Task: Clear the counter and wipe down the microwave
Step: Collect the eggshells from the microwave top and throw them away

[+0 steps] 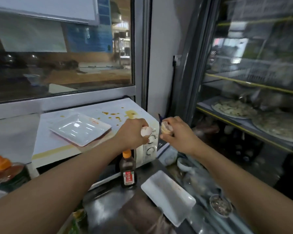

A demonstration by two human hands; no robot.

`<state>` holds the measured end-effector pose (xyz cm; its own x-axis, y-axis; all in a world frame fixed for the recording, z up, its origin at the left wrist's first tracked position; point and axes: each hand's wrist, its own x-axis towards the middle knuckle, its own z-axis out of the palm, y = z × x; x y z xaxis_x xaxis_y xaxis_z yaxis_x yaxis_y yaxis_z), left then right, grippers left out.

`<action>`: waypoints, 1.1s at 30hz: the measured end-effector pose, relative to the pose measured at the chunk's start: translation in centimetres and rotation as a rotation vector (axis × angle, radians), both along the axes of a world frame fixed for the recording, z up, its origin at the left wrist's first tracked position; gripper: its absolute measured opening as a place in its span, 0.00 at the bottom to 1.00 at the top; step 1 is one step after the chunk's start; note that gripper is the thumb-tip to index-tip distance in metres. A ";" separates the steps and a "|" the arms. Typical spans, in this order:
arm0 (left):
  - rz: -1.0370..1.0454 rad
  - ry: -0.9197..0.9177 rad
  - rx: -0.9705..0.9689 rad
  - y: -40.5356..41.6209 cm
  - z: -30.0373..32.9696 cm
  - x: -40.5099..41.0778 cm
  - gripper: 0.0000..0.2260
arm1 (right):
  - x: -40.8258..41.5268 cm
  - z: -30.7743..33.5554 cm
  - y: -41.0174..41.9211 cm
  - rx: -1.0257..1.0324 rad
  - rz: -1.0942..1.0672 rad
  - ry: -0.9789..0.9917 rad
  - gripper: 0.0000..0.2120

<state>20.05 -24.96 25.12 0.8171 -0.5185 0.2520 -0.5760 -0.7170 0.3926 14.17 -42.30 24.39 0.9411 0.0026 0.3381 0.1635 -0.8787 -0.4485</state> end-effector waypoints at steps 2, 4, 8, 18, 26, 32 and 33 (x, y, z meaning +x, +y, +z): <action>-0.059 0.001 0.013 0.3 -0.5 -1.6 0.19 | -2.9 -0.5 0.7 -0.002 -0.058 0.008 0.21; -0.114 0.001 0.033 0.2 -1.1 -3.1 0.19 | -5.8 -1.1 1.0 -0.003 -0.118 0.019 0.21; -0.238 0.055 0.046 -1.1 -1.8 -6.5 0.18 | -12.1 -1.7 0.6 0.016 -0.270 0.034 0.20; -0.600 0.108 0.066 -10.2 -3.1 -17.9 0.17 | -29.0 -2.2 -2.9 0.037 -0.660 0.066 0.21; -0.923 0.138 0.089 -17.5 -3.2 -32.4 0.19 | -45.3 -3.3 -4.4 0.057 -0.969 0.027 0.21; -1.128 0.142 0.117 -20.6 -3.8 -47.5 0.20 | -60.7 -4.3 -3.2 0.073 -1.178 0.036 0.20; -1.166 0.137 0.120 -20.8 -3.9 -50.3 0.19 | -63.5 -4.4 -2.7 0.075 -1.212 0.044 0.20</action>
<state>-30.21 -45.71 21.21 -0.1499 -0.9838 0.0980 -0.8655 0.1785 0.4680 -49.28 -45.01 20.00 0.3306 -0.9050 0.2678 -0.7625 -0.4233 -0.4893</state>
